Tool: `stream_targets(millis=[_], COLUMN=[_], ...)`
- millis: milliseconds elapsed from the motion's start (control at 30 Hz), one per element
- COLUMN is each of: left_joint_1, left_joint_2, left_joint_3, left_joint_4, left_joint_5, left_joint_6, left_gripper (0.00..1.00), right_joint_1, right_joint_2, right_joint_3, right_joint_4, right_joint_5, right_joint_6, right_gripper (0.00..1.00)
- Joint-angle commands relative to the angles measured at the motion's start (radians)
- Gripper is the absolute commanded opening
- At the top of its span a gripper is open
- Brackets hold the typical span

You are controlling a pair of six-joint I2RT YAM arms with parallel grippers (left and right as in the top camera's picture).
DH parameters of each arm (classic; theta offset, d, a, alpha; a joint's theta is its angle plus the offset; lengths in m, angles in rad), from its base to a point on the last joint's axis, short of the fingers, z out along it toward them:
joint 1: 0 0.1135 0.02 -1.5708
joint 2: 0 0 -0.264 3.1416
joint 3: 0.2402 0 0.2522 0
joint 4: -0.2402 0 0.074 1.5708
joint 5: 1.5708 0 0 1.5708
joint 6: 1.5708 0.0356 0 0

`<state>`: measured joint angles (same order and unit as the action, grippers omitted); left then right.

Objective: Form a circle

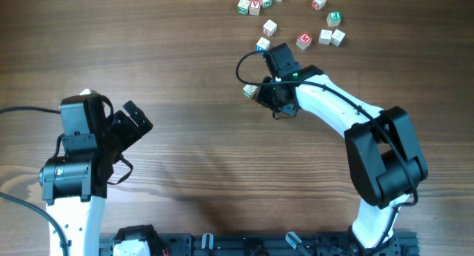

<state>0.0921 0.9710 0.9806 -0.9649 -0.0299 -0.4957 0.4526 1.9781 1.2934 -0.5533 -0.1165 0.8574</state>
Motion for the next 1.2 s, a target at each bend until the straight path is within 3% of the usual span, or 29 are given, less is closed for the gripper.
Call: stream_targets(millis=[0, 1167], left_joint_1=[0.005, 0.005], left_joint_2=[0.001, 0.001], left_joint_3=[-0.003, -0.003], left_joint_4=[0.002, 0.002], left_joint_5=[-0.013, -0.013], left_joint_6=[-0.007, -0.007], left_gripper=[1.00, 1.00], right_joint_1=[0.002, 0.003], right_joint_2=[-0.028, -0.028], right_joint_3=[0.013, 0.013], right_joint_4=[0.004, 0.029], right_joint_5=[-0.012, -0.012], right_joint_6=[-0.019, -0.021], right_gripper=[0.05, 0.05])
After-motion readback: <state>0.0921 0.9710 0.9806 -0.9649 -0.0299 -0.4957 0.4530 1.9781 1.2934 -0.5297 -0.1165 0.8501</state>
